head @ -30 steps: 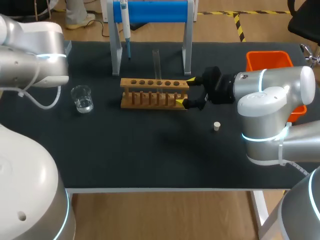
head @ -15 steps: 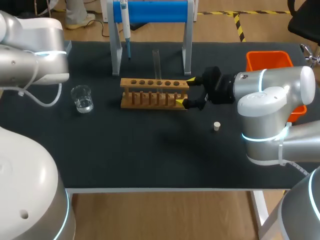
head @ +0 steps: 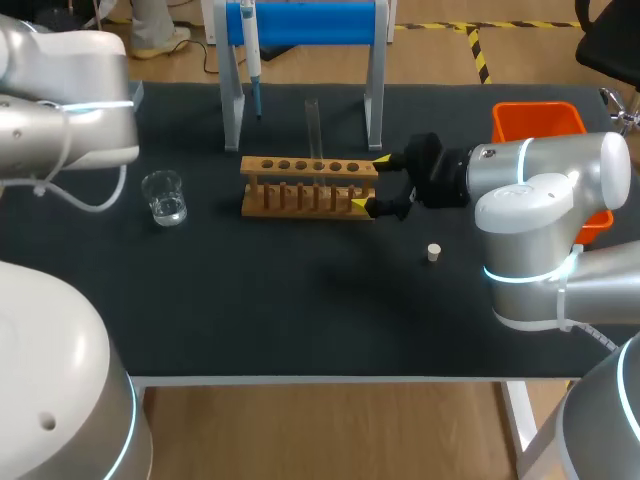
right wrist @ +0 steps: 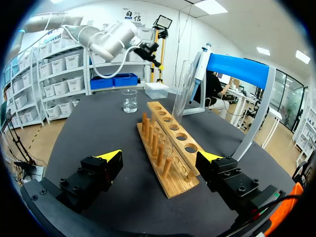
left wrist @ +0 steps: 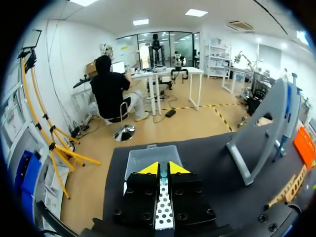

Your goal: Invert the test tube, pick up the pipette, mount the tip to pipette, aspirate from beaker and dispense into the tube, eject the tip, return the pipette, and cap with the stopper.

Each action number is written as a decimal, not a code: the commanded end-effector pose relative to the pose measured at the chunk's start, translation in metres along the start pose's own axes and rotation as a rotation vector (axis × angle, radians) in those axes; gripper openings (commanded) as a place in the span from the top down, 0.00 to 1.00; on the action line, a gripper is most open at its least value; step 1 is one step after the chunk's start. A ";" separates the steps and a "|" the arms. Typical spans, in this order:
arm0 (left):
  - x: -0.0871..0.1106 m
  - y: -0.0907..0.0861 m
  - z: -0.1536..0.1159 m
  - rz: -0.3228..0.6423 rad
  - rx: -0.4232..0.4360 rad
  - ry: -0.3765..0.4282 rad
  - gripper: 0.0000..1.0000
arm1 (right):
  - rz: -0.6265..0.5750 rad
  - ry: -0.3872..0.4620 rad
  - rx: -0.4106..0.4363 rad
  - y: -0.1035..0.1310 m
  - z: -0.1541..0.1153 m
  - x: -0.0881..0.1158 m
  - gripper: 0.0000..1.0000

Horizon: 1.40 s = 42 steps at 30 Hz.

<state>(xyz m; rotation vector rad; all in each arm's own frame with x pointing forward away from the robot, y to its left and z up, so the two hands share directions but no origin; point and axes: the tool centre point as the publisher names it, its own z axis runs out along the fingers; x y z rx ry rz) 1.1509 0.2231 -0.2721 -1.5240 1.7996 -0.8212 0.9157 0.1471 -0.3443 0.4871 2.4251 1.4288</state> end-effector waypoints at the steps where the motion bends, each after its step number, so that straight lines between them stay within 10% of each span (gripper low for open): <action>1: 0.011 -0.002 -0.032 0.042 0.037 0.065 1.00 | 0.000 0.003 0.002 0.000 -0.001 -0.001 0.00; 8: 0.062 -0.015 -0.072 0.235 0.091 0.319 1.00 | 0.000 0.003 0.002 0.000 -0.001 -0.001 0.00; 29: 0.062 -0.015 -0.072 0.235 0.091 0.319 1.00 | 0.000 0.003 0.002 0.000 -0.001 -0.001 0.00; 42: 0.196 -0.058 -0.151 0.628 0.068 0.677 1.00 | 0.000 0.003 0.002 0.000 -0.001 -0.001 0.00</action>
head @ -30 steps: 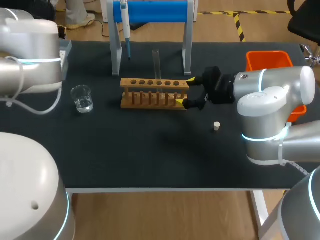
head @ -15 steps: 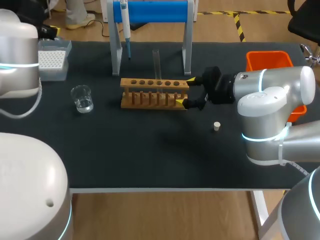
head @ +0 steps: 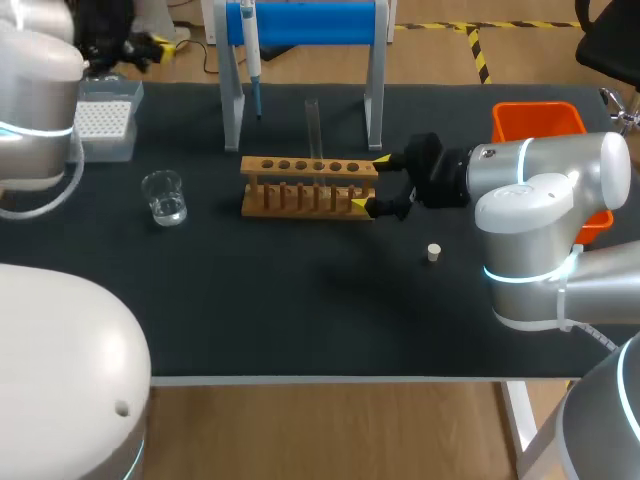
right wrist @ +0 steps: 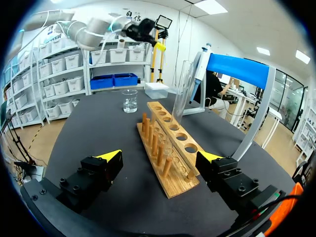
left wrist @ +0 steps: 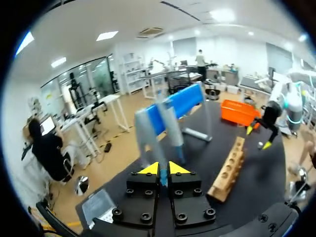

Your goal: Invert the test tube, pick up the pipette, mount the tip to pipette, aspirate from beaker and dispense into the tube, eject the tip, return the pipette, and cap with the stopper.

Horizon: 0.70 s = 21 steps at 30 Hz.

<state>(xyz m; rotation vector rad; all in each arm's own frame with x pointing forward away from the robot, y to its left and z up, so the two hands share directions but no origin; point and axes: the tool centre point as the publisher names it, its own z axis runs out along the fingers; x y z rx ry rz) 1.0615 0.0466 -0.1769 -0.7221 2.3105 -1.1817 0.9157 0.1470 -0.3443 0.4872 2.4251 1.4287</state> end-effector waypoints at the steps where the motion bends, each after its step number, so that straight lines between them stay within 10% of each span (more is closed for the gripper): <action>1: 0.032 -0.033 -0.016 0.123 -0.101 0.171 1.00 | 0.000 0.003 0.002 0.000 -0.001 -0.001 0.00; 8: 0.094 -0.065 0.005 0.224 -0.157 0.374 1.00 | 0.000 0.003 0.002 0.000 -0.001 -0.001 0.00; 21: 0.169 -0.065 0.028 0.158 -0.196 0.553 1.00 | 0.000 0.003 0.002 0.000 -0.001 -0.001 0.00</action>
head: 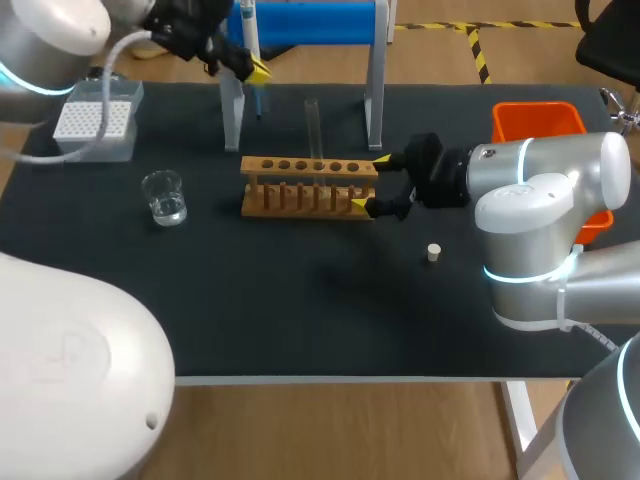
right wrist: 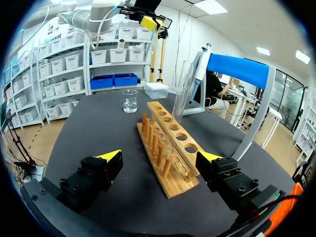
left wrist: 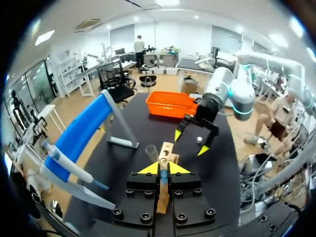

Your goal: Invert the test tube, pick up the pipette, mount the tip to pipette, aspirate from beaker and dispense into the tube, eject the tip, return the pipette, and cap with the stopper.

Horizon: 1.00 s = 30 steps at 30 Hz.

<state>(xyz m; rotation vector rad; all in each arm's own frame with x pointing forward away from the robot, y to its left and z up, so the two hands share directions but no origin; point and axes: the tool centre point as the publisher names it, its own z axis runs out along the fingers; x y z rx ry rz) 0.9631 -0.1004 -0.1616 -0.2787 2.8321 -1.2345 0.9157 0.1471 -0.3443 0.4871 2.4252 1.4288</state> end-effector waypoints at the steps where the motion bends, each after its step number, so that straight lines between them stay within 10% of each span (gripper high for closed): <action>1: 0.004 -0.007 0.010 -0.024 -0.046 0.049 1.00 | 0.000 0.003 0.002 0.000 -0.001 -0.001 0.00; 30: 0.053 -0.033 0.020 -0.006 -0.065 0.092 1.00 | 0.000 0.003 0.002 0.000 -0.001 -0.001 0.00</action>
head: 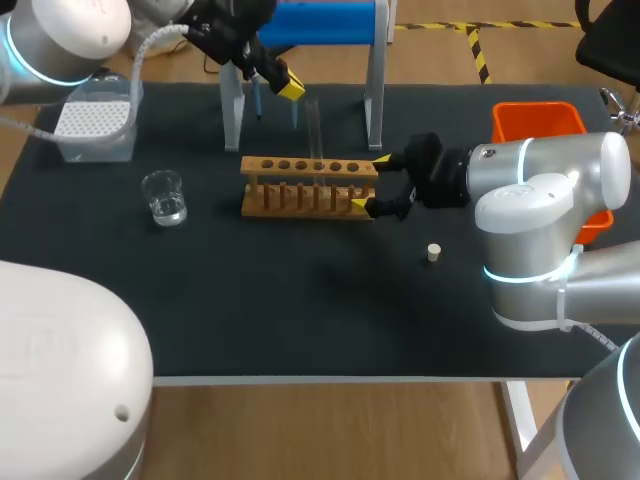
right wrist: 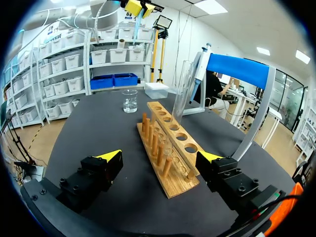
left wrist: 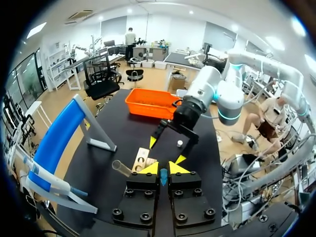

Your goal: Invert the test tube, pick up the pipette, mount the tip to pipette, aspirate from beaker and dispense into the tube, eject the tip, return the pipette, and cap with the stopper.

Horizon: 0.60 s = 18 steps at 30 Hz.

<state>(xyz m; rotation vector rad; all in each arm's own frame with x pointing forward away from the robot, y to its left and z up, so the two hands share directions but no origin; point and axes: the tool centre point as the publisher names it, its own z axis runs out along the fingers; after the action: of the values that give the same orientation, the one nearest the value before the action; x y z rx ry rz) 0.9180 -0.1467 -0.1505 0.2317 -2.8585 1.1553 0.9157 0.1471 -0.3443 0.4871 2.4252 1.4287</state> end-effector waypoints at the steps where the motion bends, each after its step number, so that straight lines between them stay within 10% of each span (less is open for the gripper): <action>1: 0.000 -0.001 -0.001 -0.001 -0.004 0.002 1.00 | 0.000 0.003 0.002 0.000 -0.001 -0.001 0.00; 18: 0.000 -0.001 -0.001 -0.001 -0.004 0.002 1.00 | -0.001 0.000 -0.017 0.007 -0.011 0.000 0.00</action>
<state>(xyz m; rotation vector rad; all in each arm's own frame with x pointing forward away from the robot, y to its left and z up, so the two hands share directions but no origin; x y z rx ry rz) 0.9179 -0.1470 -0.1504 0.2313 -2.8583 1.1564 0.9163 0.1476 -0.3420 0.4837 2.4208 1.4309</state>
